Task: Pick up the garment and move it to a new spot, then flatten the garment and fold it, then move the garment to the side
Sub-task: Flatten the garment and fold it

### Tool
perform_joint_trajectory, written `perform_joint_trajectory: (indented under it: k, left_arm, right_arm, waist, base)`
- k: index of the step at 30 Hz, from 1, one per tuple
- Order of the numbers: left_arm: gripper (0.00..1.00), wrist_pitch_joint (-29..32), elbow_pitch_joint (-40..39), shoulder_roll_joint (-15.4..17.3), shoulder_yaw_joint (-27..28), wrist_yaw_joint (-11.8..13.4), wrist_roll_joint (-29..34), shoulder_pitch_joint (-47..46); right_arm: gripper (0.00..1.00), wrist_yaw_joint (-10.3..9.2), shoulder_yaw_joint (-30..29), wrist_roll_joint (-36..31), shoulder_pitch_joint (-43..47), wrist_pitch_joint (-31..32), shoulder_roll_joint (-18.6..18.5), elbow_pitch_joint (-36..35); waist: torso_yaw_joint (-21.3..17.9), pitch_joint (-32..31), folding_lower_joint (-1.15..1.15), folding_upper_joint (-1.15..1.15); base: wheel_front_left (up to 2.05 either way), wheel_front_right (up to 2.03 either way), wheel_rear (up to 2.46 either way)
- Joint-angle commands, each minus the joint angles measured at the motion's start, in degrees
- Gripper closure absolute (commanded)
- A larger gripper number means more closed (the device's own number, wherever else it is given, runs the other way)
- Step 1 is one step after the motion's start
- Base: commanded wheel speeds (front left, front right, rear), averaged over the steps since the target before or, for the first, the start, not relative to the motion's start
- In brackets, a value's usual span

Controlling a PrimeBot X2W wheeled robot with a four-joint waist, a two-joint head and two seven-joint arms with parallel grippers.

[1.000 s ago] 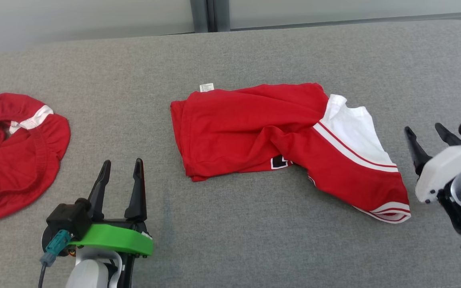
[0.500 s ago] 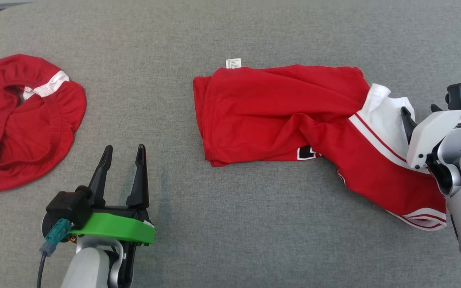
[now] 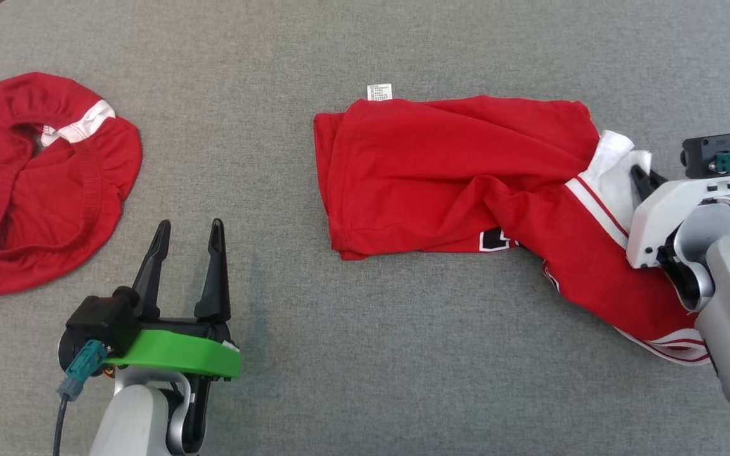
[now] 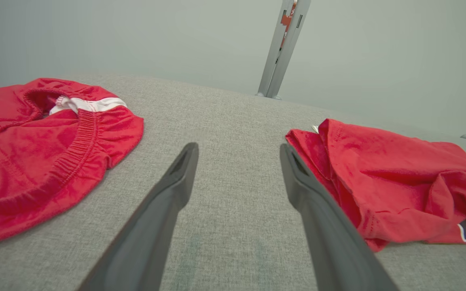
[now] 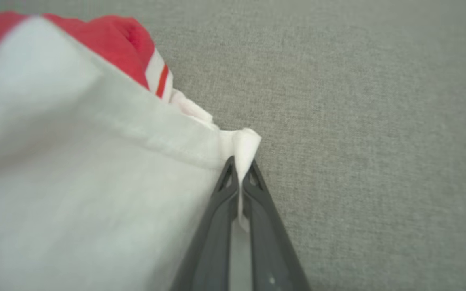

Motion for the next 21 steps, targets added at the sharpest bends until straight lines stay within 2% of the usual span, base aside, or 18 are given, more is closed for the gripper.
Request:
perform_joint_trajectory:
  k: [1, 5, 10, 18, 21]
  left_arm:
    - [0.00, 0.0, -0.2, 0.1, 0.3, -0.2, 0.4, -0.4]
    - [0.00, 0.0, 0.0, 0.4, 0.9, -0.2, 0.9, 0.4]
    - [0.00, 0.0, 0.4, 0.7, 2.1, -0.2, 1.3, 1.8]
    - [0.00, 0.0, 0.3, 0.7, 3.8, -0.2, 0.9, 4.5]
    - [0.00, 0.0, 0.2, 0.7, 4.0, -0.2, 0.7, 5.1]
  right_arm:
    - [1.00, -0.13, -0.3, -0.6, -1.2, -2.0, -0.9, 0.2]
    - [1.00, -0.12, -0.6, -2.6, -2.1, -8.4, -1.8, -1.7]
    - [1.00, -0.13, -2.1, -4.5, 0.7, -13.4, -2.6, -8.6]
    - [1.00, -0.12, -2.3, -6.0, 12.6, -12.6, -4.1, -28.5]
    - [1.00, -0.12, -0.5, -2.3, 19.3, -10.3, -4.1, -36.6]
  waist:
    - [-0.4, -0.8, 0.00, 0.00]
    - [-0.9, -2.7, 0.00, 0.00]
    - [-2.4, -5.3, 0.00, 0.00]
    - [-5.6, -8.5, 0.00, 0.00]
    - [-6.4, -9.3, 0.00, 0.00]
  base:
    - [0.00, 0.00, 0.00]
    - [0.00, 0.00, 0.00]
    - [0.00, 0.00, 0.00]
    - [0.00, 0.00, 0.00]
    - [0.00, 0.00, 0.00]
